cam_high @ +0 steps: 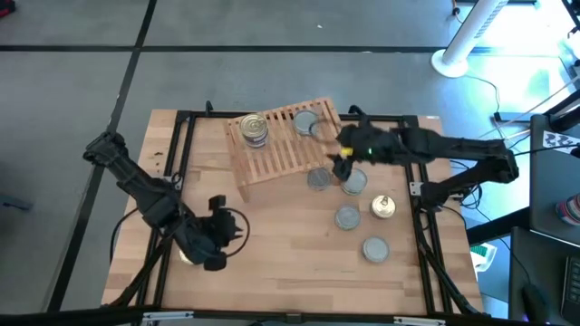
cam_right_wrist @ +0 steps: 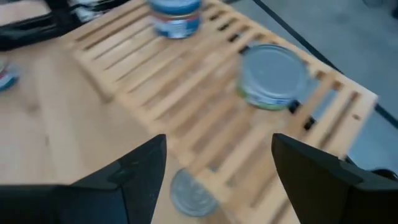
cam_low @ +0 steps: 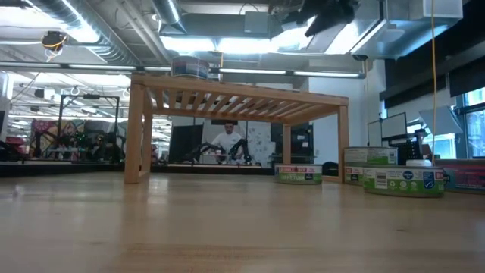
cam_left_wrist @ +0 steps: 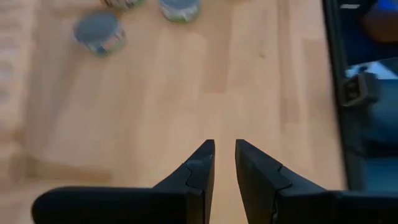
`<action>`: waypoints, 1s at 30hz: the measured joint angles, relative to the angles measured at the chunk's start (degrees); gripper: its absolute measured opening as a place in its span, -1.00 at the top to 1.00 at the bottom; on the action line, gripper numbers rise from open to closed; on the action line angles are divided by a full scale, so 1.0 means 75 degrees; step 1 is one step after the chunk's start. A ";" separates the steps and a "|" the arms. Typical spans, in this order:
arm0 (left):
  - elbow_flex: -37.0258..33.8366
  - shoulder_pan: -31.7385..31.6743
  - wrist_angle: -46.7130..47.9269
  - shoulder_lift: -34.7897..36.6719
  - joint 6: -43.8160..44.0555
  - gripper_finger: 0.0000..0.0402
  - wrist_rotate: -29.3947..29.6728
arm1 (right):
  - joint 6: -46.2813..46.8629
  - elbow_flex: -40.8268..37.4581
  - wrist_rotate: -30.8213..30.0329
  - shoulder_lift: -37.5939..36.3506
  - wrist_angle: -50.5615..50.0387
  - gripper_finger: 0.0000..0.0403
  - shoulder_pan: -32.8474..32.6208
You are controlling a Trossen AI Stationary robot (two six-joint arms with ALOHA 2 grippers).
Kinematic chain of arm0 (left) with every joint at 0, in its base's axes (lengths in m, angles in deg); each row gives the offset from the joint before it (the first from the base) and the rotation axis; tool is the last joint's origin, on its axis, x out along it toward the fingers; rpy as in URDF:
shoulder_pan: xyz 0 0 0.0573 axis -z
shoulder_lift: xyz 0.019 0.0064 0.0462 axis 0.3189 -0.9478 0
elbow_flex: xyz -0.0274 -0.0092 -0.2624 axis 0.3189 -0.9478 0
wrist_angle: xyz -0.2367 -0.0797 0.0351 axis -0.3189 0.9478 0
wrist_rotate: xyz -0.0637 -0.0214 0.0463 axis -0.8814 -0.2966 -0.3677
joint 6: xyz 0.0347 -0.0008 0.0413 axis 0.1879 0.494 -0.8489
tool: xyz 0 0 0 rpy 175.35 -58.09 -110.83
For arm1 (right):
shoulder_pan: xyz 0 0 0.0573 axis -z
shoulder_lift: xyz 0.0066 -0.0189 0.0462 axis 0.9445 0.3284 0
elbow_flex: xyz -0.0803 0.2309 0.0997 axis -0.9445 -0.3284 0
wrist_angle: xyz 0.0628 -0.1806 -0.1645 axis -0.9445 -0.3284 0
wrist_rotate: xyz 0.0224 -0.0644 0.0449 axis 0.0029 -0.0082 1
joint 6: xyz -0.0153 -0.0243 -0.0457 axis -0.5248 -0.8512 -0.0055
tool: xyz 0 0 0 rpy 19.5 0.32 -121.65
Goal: Stack canned seafood by type on shelf
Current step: Put the blue tuna can on the shelf aligned with the other blue tuna can
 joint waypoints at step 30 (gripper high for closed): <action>-0.0006 0.1659 0.1952 -0.2021 0.4659 0.26 -0.3757 | 0.0040 -0.0002 -0.0392 0.2160 0.0982 -0.44 -0.2962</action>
